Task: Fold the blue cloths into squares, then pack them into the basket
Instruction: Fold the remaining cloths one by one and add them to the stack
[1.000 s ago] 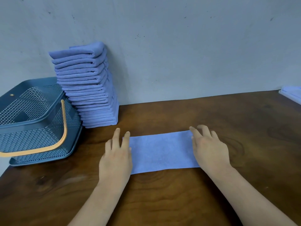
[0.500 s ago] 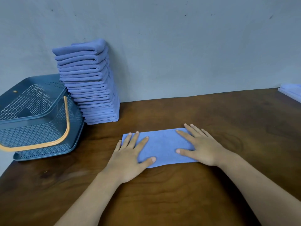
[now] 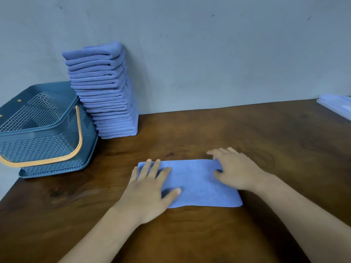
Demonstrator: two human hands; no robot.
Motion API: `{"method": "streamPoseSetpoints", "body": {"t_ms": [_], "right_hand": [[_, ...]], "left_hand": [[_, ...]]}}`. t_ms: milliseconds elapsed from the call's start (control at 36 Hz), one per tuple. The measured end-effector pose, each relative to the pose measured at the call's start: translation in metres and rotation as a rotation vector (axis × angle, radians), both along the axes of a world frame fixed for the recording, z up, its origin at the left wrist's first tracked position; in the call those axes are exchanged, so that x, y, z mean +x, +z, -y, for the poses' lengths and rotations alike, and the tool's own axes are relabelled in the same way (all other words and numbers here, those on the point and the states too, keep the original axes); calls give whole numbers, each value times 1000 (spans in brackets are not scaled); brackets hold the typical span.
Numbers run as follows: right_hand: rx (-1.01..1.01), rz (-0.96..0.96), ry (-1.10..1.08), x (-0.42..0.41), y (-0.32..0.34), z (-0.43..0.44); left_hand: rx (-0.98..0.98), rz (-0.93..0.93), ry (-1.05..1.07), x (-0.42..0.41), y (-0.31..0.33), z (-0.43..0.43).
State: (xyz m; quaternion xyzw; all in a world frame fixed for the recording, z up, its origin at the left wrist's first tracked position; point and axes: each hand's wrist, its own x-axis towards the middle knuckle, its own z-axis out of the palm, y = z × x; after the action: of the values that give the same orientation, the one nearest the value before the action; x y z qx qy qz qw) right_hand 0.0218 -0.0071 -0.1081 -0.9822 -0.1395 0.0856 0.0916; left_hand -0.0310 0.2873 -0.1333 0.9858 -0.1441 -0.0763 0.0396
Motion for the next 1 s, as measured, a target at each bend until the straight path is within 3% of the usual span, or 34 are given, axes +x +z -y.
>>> {"method": "streamPoseSetpoints", "body": {"t_ms": [167, 333, 472, 611, 694, 833, 1000], "right_hand": [[-68, -362, -32, 44, 27, -11], [-127, -370, 18, 52, 30, -11], [125, -403, -69, 49, 30, 4], [680, -402, -309, 31, 17, 23], [912, -363, -346, 8, 8, 30], [991, -312, -225, -32, -5, 32], [1030, -265, -294, -55, -12, 34]], "left_hand": [[-124, -38, -355, 31, 3, 45], [-113, -34, -383, 32, -19, 47], [-102, -14, -386, 32, -22, 49], [-93, -1, -378, 32, -25, 48], [-93, 2, -377, 32, -25, 48], [-89, 10, -369, 31, -25, 48], [-90, -10, -355, 25, -26, 53]]}}
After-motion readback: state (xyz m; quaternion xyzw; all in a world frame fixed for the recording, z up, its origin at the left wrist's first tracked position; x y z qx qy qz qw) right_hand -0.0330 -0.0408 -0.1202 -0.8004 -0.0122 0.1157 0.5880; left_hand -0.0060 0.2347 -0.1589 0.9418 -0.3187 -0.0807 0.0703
